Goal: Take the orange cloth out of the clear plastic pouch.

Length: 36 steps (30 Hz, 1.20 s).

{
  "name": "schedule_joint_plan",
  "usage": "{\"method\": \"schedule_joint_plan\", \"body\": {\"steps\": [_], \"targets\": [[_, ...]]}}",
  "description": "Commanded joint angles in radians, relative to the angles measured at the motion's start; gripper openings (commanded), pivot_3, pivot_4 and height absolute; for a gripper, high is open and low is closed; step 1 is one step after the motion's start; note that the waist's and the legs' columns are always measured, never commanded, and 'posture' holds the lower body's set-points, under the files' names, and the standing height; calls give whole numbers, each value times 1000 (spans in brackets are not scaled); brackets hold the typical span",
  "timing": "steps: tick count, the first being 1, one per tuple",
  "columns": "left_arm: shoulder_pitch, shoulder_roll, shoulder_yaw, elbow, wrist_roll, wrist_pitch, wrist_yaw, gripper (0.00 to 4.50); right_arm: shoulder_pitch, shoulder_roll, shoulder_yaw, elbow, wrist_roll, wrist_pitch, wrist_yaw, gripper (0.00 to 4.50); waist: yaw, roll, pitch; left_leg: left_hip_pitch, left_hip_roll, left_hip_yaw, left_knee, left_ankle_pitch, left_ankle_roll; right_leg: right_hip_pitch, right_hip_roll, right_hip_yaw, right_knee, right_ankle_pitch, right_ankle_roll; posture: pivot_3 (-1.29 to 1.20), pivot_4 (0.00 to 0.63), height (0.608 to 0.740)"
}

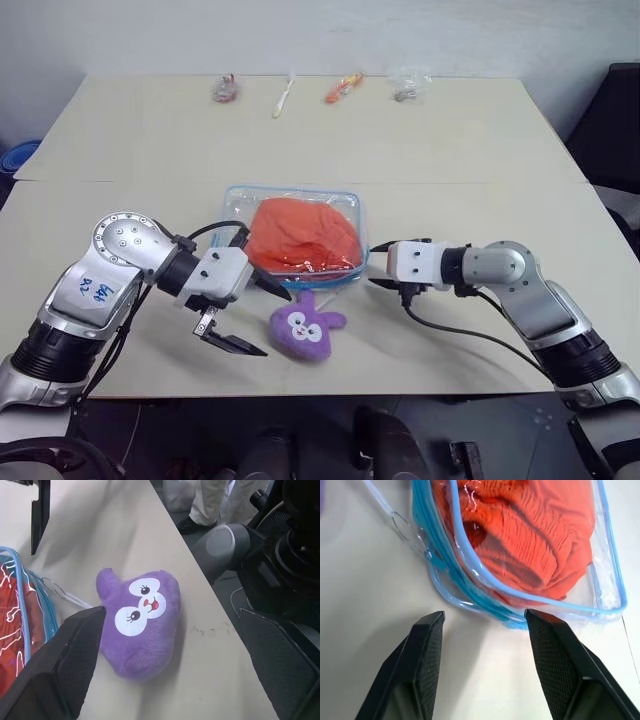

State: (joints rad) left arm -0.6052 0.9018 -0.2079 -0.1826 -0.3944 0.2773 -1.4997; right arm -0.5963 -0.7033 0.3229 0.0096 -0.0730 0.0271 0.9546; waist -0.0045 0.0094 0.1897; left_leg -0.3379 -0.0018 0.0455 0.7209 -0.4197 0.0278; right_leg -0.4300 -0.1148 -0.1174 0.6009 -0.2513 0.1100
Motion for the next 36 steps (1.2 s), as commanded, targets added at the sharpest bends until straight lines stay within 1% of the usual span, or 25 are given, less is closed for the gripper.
{"method": "schedule_joint_plan", "body": {"steps": [1, 2, 5, 11, 15, 17, 21, 25, 29, 32, 35, 36], "targets": [[-25, -5, 12, 4, 5, -2, -8, 4500, -43, 38, -10, 36, -13, -47, -14, 2646, 0, 0, 0, 0, 0, 0, 0, 0, 0, 0, 0, 0, 0, 0, 0, 0, 150, 740], [-28, -7, 12, 7, 7, -2, -7, 4500, -51, 48, -10, 54, -18, -56, -17, 2646, -1, 0, 0, 0, 0, 0, 0, 0, 0, 0, 0, 0, 0, 0, 0, 0, 150, 740], [-41, -11, 16, 18, 9, 6, -1, 4500, -63, 67, -14, 88, -24, -82, -15, 2033, 2, 0, 0, 0, 0, 0, 0, 0, 0, 0, 0, 0, 0, 0, 0, 0, 150, 740], [-42, -16, 20, 21, 10, 9, 4, 4500, -42, 69, -23, 83, -20, -104, -2, 16, 1, 0, 0, 0, 1, -1, 0, 0, 0, 0, 0, -1, 0, 0, 0, 0, 150, 740], [-40, -34, 17, 16, 12, 4, 15, 4500, -26, 63, -25, 64, -15, -101, 6, 16, 2, 0, 0, 0, 1, -1, 0, 0, 0, 0, -1, -1, 0, 0, 0, 0, 150, 740], [-34, -51, -3, 18, 40, -40, 21, 4500, -19, 59, -25, 56, -23, -94, 4, 16, 2, 0, 0, 0, 1, -1, 0, 0, 0, 0, -1, -1, 0, 0, 0, 0, 150, 740], [-19, -73, -65, 57, 144, -227, -19, 4500, -20, 60, -22, 53, -33, -84, 4, 16, 1, 0, 0, 0, 0, -1, 0, 0, 0, 0, 0, -1, 0, 0, 0, 0, 150, 740], [-42, -113, -126, 147, 249, -396, -9, 4500, -21, 62, -22, 51, -32, -77, 8, 16, 2, 0, 0, 0, 0, -1, 1, 0, 0, 0, 0, -1, 0, 0, 0, 0, 150, 740], [-66, -154, -162, 226, 317, -510, 12, 4500, -23, 65, -22, 49, -34, -67, 7, 16, 3, 0, 0, -1, -1, 0, 1, 0, 0, 1, 0, -1, 0, 0, 0, 0, 150, 740], [-67, -186, -175, 259, 356, -556, 43, 4500, -21, 64, -21, 43, -36, -64, 6, 16, 2, 0, 0, -1, 0, 1, 1, 0, 0, 0, -1, -2, 0, 0, 0, 0, 150, 740], [-63, -207, -167, 270, 356, -557, 60, 3935, -18, 64, -21, 37, -36, -60, 6, 0, 2, 0, 0, -1, 0, 1, 1, 0, 0, 1, 0, -2, 0, 0, 0, 0, 150, 740], [-61, -209, -165, 272, 353, -560, 59, 3681, -18, 64, -20, 36, -36, -60, 6, 0, 2, 0, 0, -1, 0, 1, 1, 0, 0, 1, 0, -2, 0, 0, 0, 0, 150, 740]]}}
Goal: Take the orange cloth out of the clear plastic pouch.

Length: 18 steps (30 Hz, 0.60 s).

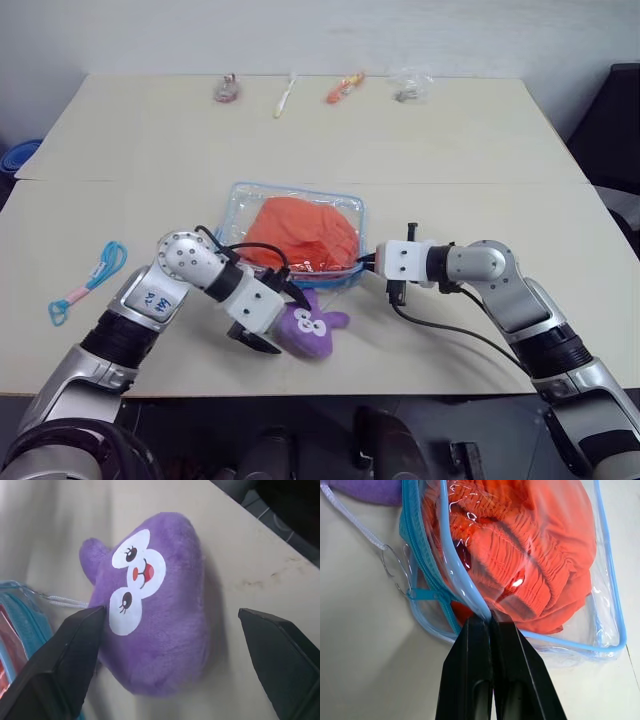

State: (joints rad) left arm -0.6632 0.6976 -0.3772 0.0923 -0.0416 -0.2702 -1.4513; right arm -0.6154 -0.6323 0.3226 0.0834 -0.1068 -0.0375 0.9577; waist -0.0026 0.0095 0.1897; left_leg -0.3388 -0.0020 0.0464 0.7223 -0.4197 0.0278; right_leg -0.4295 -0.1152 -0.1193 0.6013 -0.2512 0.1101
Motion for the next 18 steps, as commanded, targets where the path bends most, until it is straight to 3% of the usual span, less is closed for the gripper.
{"method": "schedule_joint_plan", "body": {"steps": [1, 12, 18], "targets": [[-2, -5, 6, -2, -1, -14, 9, 3339, 2, -6, -20, -40, -2, 6, 3, 0, 0, 0, 0, 0, 0, 0, 0, 0, 0, 0, 0, 0, 0, 0, 0, 0, 150, 740], [20, 9, 38, -23, -35, 28, 22, 79, 0, 0, -22, -45, 10, 1, 9, 0, 0, 0, 0, 0, 0, -2, 0, 0, 0, 0, 0, 0, 0, 0, 0, 0, 150, 740], [64, 63, 88, -122, -103, 161, 16, 4, 17, -15, -30, -52, 11, -12, 12, 0, -2, 0, 0, 0, 1, -2, 0, 0, 0, 0, 0, 0, 0, 0, 0, 0, 150, 740]]}}
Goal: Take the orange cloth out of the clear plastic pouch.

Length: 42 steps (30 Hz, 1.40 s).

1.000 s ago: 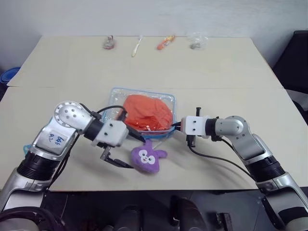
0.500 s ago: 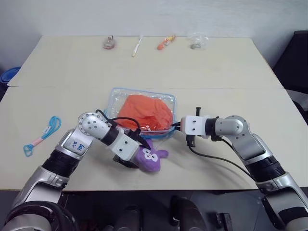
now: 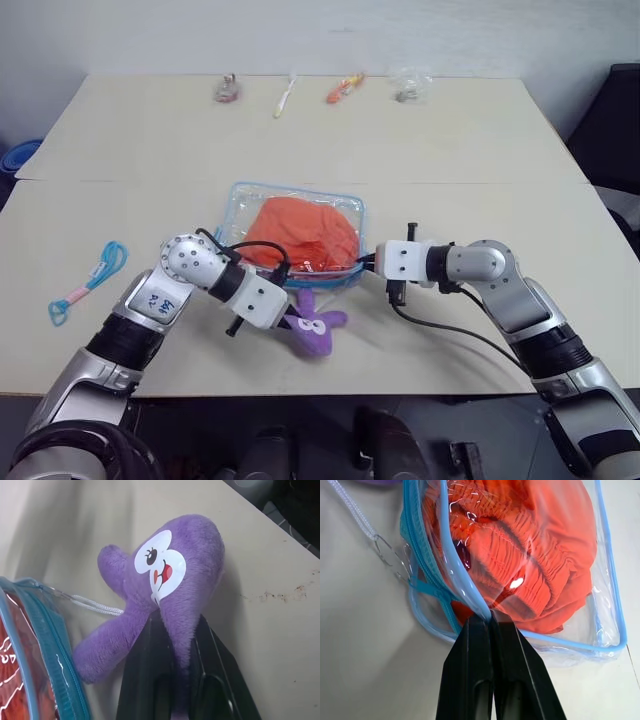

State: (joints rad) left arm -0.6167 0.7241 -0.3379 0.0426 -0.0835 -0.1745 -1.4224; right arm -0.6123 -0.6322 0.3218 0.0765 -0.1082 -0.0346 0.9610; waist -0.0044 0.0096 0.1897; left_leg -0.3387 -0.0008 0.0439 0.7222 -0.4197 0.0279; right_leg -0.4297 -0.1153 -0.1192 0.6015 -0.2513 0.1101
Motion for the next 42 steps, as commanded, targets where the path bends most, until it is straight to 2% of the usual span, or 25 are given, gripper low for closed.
{"method": "schedule_joint_plan", "body": {"steps": [1, 9, 19, 25, 31, 36, 39, 42], "targets": [[27, 51, 63, -92, -81, 92, -20, 4, 18, -19, -31, -47, 13, -16, 10, 0, 1, 0, 0, 0, 1, 0, 0, 0, 0, 0, 0, 0, 0, 0, 0, 0, 150, 740], [113, 215, 211, -129, -163, 196, -30, 4, 52, -82, -84, -82, 41, -28, 34, 0, 2, 0, 0, 0, 3, -1, 0, 0, 0, 0, -1, 0, 0, 0, 0, 0, 150, 740], [234, 337, 347, -94, -166, 208, 8, 4, 130, -174, -152, -101, 83, -101, 62, 0, 2, 1, 1, 0, 3, 0, 0, 0, 0, 0, 0, 0, 0, 0, 0, 0, 150, 740], [288, 411, 449, -19, -187, 247, 16, 4, 161, -229, -191, -59, 100, -238, 79, 0, 2, 1, 1, 0, 3, 0, -1, 0, 0, 0, 0, 0, -1, 0, 0, 0, 150, 740], [265, 474, 494, 94, -204, 276, -13, 4, 170, -244, -195, -23, 110, -307, 79, 0, 1, 2, 1, 1, 3, 3, -1, 0, 0, 0, 0, 0, -1, 0, 0, 0, 150, 740], [196, 507, 476, 245, -150, 211, -14, 4, 177, -256, -196, 12, 104, -345, 79, 0, 1, 2, 1, 1, 2, 9, -1, 0, 0, 0, 0, 0, -1, 0, 0, 0, 150, 740], [164, 497, 459, 286, -140, 197, -10, 4, 175, -254, -194, 21, 103, -353, 77, 0, 0, 2, 1, 1, 1, 10, -2, 0, 0, 0, 0, 0, -1, 0, 0, 0, 150, 740], [179, 468, 445, 232, -162, 229, -7, 4, 176, -244, -189, 13, 101, -340, 70, 0, 0, 2, 1, 1, 1, 10, -2, 0, 0, 0, 0, 0, -1, 0, 0, 0, 150, 740]]}}
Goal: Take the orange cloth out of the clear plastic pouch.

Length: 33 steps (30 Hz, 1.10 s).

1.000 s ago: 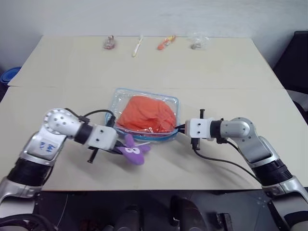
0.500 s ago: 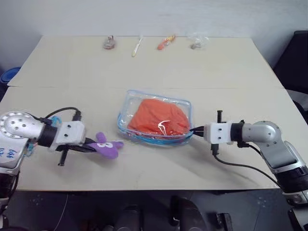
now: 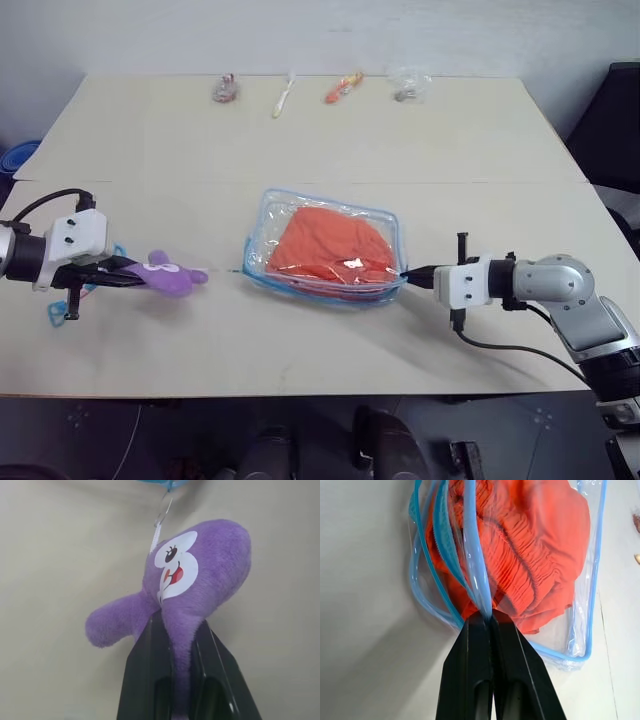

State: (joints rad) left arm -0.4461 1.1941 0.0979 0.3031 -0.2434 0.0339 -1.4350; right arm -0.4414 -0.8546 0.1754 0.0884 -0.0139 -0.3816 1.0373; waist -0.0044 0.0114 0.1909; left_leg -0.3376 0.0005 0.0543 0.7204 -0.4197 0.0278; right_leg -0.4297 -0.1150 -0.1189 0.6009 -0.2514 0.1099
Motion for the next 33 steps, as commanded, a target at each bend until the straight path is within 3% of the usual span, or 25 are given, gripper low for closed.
{"method": "schedule_joint_plan", "body": {"steps": [1, 2, 5, 16, 20, 22, 24, 27, 33], "targets": [[20, -8, 5, -56, -11, 41, 6, 4, 7, -18, -43, -4, 6, 17, -12, 0, 0, 0, 0, 0, 0, 0, 0, 0, 0, 0, 0, 0, 0, 0, 0, 0, 150, 740], [34, -14, 4, -83, -22, 59, 5, 4, 13, -16, -42, -14, 16, 26, -7, 0, 0, 0, 0, 0, 0, 0, 0, 0, 0, 0, 0, 0, 0, 0, 0, 0, 150, 740], [71, -19, 3, -147, -42, 112, -7, 898, 27, -17, -48, -41, 45, 59, 6, 639, 1, 0, 0, 0, 2, 0, 0, 0, 0, 0, 0, 0, 0, 0, 0, 0, 150, 740], [179, 44, 74, -228, -81, 150, -77, 4336, 117, -39, -130, -196, 100, 192, 1, 4423, 4, 0, 0, 0, 3, 0, 0, 0, 0, 0, 0, 1, 0, 0, 0, 0, 150, 740], [123, 112, 122, -165, -121, 189, -129, 4470, 252, -69, -259, -432, 264, 454, -12, 4491, 8, 0, 0, -1, 3, -1, 0, 0, 0, 0, 0, 0, 0, 0, 0, 0, 150, 740], [-6, 91, 77, -182, -166, 273, -111, 4470, 332, -84, -344, -576, 451, 641, -19, 4491, 14, 0, 0, 0, 2, -1, 0, 0, 0, 0, 0, 0, 0, 0, 0, 0, 150, 740], [-136, 27, 23, -220, -194, 339, -72, 4470, 381, -88, -413, -684, 609, 801, -57, 4491, 28, 0, 0, 0, 1, -2, 2, 0, 0, 2, 0, 0, 0, 0, 0, 0, 150, 740], [-229, -82, -62, -286, -138, 317, 1, 4470, 417, -86, -461, -789, 725, 926, -121, 4491, 34, 0, -1, 2, 0, -3, 3, 0, 0, 4, -2, 1, 2, 0, 0, 0, 150, 740], [-247, -277, -271, -318, 71, 52, 58, 4470, 437, -36, -457, -920, 822, 1046, -301, 4491, 26, 0, 0, 2, -3, -3, 2, 0, 0, 2, 0, 3, 2, 0, 0, 0, 150, 740]]}}
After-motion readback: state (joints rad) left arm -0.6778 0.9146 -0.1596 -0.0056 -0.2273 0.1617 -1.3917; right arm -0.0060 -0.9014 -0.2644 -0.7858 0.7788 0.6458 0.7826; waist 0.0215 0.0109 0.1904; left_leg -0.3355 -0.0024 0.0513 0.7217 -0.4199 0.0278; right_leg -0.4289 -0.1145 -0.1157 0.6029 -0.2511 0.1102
